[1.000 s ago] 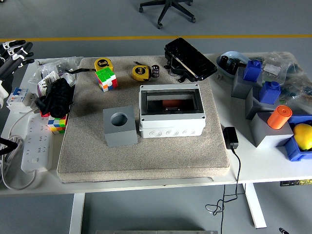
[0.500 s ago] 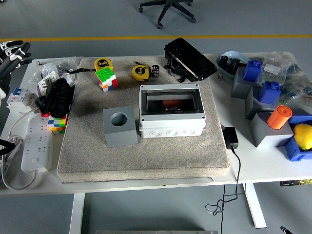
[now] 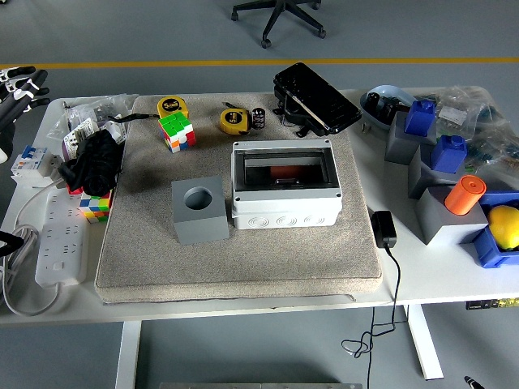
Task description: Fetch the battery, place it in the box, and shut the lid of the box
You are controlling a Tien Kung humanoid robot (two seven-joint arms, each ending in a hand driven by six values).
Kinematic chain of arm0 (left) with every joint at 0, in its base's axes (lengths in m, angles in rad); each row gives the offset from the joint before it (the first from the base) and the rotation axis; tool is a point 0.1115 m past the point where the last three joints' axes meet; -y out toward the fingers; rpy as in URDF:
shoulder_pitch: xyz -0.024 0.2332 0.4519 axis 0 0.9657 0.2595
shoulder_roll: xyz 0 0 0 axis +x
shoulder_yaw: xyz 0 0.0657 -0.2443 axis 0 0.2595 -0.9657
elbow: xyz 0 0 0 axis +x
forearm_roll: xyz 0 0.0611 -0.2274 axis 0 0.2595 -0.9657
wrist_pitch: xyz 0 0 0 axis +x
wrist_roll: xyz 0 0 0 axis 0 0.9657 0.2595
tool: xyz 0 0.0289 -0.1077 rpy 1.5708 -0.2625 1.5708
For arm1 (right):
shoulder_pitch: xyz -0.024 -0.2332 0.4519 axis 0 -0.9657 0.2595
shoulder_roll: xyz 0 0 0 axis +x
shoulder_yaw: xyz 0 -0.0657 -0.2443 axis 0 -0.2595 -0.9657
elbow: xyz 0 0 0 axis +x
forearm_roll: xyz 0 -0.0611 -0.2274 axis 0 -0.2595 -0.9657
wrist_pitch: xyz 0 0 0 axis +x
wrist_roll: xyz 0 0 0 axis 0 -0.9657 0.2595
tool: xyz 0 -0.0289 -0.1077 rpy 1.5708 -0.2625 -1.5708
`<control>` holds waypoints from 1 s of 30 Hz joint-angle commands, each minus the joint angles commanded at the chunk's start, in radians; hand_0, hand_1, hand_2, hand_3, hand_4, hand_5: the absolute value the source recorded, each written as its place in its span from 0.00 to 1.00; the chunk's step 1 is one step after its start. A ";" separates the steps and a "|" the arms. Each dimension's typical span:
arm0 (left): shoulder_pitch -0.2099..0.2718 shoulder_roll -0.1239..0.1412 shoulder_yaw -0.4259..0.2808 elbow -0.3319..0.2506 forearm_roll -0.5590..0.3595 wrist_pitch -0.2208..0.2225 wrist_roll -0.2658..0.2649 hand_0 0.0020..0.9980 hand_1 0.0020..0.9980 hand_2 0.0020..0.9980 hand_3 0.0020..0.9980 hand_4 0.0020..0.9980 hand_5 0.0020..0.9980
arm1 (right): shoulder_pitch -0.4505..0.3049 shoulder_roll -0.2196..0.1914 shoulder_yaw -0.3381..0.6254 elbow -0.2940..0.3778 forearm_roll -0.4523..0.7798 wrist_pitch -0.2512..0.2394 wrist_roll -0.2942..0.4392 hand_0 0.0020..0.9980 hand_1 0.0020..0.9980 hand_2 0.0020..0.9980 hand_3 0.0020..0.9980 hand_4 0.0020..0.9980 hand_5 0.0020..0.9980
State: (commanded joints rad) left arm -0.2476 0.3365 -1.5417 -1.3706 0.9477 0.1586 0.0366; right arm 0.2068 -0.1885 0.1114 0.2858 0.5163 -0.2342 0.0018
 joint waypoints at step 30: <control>-0.005 -0.008 0.006 -0.023 -0.009 -0.001 0.003 0.49 0.56 0.55 0.53 0.93 0.33 | 0.002 -0.014 -0.006 0.002 -0.004 0.011 0.001 0.68 0.65 0.67 0.55 0.88 0.44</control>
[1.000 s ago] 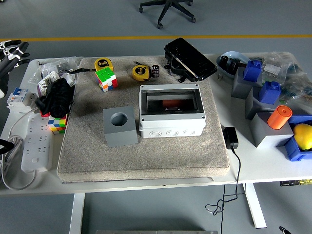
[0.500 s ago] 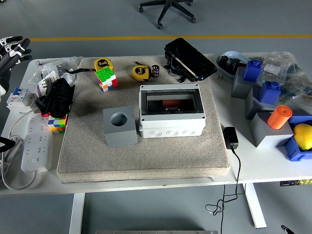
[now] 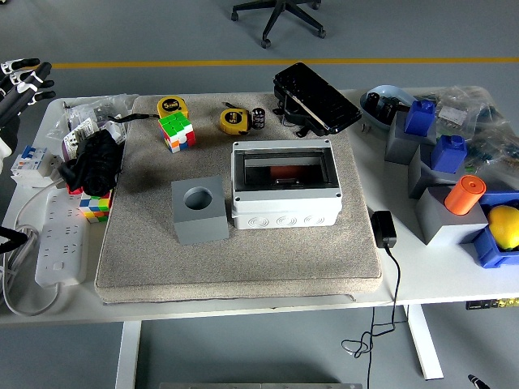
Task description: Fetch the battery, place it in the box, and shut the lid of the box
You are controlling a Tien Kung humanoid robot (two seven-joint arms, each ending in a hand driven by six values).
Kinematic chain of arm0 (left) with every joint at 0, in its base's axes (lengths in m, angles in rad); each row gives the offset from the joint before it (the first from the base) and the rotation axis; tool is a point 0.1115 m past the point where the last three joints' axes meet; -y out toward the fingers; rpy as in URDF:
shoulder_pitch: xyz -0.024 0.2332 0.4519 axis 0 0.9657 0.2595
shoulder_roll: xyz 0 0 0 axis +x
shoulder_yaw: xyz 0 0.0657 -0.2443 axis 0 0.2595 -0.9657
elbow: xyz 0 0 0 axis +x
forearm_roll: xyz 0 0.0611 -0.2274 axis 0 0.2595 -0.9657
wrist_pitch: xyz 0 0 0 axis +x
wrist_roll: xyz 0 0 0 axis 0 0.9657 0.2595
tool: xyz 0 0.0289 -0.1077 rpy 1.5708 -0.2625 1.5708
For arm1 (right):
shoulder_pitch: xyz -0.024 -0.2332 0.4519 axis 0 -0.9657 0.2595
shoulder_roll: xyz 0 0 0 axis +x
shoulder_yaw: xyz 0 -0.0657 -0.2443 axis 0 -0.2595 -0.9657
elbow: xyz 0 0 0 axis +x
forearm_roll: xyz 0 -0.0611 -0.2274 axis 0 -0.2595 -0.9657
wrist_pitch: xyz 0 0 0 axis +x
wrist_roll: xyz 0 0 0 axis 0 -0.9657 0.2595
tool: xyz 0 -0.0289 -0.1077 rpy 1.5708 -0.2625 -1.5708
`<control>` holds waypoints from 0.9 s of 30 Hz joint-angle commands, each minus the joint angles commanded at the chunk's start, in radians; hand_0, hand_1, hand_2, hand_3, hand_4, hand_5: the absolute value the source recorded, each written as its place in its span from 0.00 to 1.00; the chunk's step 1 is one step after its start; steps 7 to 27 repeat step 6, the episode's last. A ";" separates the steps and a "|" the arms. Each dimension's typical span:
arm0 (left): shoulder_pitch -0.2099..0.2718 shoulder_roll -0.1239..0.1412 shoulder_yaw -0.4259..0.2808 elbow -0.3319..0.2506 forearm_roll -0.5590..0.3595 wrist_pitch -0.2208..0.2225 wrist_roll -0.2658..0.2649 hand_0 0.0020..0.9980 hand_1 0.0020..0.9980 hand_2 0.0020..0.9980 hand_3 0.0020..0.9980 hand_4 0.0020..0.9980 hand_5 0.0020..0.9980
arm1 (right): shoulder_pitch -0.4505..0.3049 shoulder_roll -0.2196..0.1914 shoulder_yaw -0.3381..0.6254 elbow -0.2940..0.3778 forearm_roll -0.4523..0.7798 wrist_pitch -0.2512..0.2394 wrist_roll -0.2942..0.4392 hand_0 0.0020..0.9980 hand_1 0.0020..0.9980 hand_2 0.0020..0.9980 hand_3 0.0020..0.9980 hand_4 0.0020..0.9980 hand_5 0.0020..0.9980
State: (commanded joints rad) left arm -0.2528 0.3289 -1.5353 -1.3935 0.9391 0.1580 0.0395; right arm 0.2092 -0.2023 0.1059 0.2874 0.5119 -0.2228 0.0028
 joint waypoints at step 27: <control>-0.002 -0.001 0.007 -0.002 -0.002 0.000 0.000 0.49 0.56 0.55 0.53 0.93 0.33 | 0.001 0.004 0.011 0.001 -0.005 0.000 0.005 0.68 0.65 0.67 0.55 0.89 0.44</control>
